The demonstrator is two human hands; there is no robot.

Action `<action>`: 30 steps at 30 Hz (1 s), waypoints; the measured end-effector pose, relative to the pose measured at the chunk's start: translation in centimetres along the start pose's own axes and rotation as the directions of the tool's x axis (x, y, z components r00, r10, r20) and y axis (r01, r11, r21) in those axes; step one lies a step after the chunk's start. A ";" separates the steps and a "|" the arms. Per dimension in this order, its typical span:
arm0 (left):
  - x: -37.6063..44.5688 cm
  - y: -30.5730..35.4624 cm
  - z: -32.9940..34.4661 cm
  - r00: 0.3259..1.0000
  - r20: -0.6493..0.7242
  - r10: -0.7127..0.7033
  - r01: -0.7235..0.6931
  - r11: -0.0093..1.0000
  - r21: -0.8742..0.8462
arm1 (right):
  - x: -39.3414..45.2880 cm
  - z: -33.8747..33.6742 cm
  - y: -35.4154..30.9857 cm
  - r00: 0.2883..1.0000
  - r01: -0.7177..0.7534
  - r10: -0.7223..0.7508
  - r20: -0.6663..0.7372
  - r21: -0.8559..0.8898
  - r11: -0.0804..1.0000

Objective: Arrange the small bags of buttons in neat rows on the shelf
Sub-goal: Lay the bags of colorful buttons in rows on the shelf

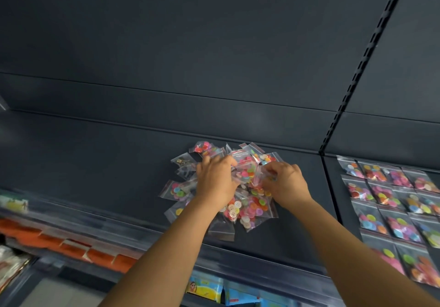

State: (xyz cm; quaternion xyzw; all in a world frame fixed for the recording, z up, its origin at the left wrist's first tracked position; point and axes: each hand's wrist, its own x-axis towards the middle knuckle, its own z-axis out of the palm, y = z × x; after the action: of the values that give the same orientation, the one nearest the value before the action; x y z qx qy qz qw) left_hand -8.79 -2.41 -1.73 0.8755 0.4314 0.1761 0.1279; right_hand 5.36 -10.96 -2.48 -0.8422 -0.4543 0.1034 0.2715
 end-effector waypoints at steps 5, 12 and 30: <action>-0.3 -0.3 0.0 0.988 -0.126 0.087 -0.099 0.991 -0.094 | -0.5 -0.4 0.2 0.994 -0.029 0.041 -0.098 0.118 0.993; 0.0 2.2 -1.5 0.993 -0.116 0.010 -0.067 0.868 -0.493 | -2.0 -3.2 0.0 0.982 -0.060 0.143 -0.126 0.506 0.860; -4.0 17.8 4.0 0.981 0.186 0.054 0.106 0.656 -0.747 | -10.0 -14.7 12.5 0.919 -0.195 0.388 -0.074 0.770 0.607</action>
State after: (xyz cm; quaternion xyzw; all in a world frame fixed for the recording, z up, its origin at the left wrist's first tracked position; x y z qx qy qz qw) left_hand 3.21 -16.50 0.56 0.7501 0.3178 0.2519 0.5224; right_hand 14.71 -29.96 2.12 -0.7232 -0.1912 0.2246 0.6245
